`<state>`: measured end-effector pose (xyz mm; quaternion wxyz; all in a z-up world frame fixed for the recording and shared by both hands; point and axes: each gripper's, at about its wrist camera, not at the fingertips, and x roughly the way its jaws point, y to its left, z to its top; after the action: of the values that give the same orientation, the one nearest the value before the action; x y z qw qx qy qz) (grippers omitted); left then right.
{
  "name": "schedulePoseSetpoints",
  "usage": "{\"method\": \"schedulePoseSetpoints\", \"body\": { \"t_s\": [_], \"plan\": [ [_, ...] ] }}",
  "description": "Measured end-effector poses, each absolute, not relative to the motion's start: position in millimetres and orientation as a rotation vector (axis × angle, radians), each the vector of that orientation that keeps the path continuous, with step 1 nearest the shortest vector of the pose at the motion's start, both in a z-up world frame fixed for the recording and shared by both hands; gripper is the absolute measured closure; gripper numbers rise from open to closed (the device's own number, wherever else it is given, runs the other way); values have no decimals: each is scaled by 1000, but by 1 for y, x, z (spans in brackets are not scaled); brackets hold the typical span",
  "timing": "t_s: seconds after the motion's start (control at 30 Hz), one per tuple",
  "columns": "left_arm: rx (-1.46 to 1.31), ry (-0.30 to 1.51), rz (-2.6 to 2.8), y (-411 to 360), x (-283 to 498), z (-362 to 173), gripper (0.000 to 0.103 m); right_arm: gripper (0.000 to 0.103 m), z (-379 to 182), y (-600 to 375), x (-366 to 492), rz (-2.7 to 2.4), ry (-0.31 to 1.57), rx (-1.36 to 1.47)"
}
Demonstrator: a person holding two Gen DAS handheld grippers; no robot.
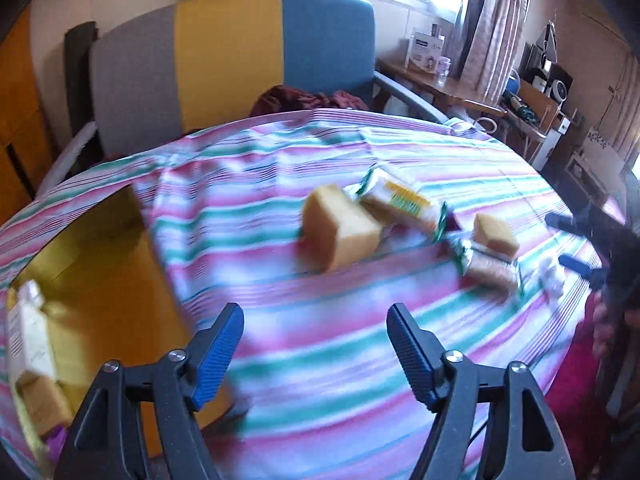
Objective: Organize objects
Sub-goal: 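Move both grippers back to the snacks and grasp another sponge cake with the left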
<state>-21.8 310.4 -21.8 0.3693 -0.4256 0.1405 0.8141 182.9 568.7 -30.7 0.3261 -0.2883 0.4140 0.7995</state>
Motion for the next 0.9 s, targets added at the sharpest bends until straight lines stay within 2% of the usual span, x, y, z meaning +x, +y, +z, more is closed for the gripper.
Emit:
{"method": "schedulePoseSetpoints", "body": {
  "t_s": [0.3,0.57,0.63,0.73,0.9],
  "plan": [
    [-1187,409,2061,389,-61,-47,17,10,-35,568,179,2138,1124,-776],
    [-1300,376,2043,425,-102,-79,17,10,-36,572,181,2132,1153,-759],
    [-1348,320,1999,424,-108,-86,38,10,-37,574,184,2119,1157,-747],
    [-1309,289,1995,410,-99,-80,55,10,-34,580,197,2079,1171,-664],
    [-1179,315,1943,379,-57,-63,58,10,-34,590,215,2011,1240,-569]
  ]
}}
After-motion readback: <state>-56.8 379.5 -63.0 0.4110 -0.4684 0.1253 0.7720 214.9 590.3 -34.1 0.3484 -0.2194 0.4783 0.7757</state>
